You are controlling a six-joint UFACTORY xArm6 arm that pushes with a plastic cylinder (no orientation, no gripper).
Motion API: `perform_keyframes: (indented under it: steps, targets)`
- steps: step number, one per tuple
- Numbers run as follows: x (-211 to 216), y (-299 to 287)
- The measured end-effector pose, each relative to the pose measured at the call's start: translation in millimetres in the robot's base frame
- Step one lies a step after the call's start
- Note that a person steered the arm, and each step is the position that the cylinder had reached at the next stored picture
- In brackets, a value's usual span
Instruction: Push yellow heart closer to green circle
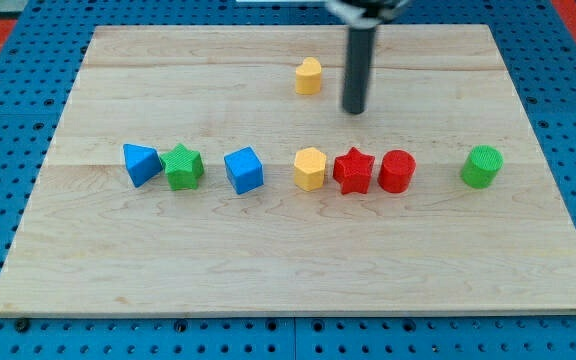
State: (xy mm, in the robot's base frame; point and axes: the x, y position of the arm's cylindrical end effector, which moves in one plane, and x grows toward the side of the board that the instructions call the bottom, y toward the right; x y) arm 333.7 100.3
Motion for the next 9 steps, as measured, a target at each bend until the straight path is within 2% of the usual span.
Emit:
perform_keyframes:
  steps: [1, 2, 3, 4, 5, 6, 7, 8, 9]
  targets:
    - [-52, -60]
    - [-50, -185]
    - [-23, -229]
    - [-23, -185]
    - [4, -172]
    - [12, -206]
    - [50, -121]
    - [52, -39]
    - [47, -7]
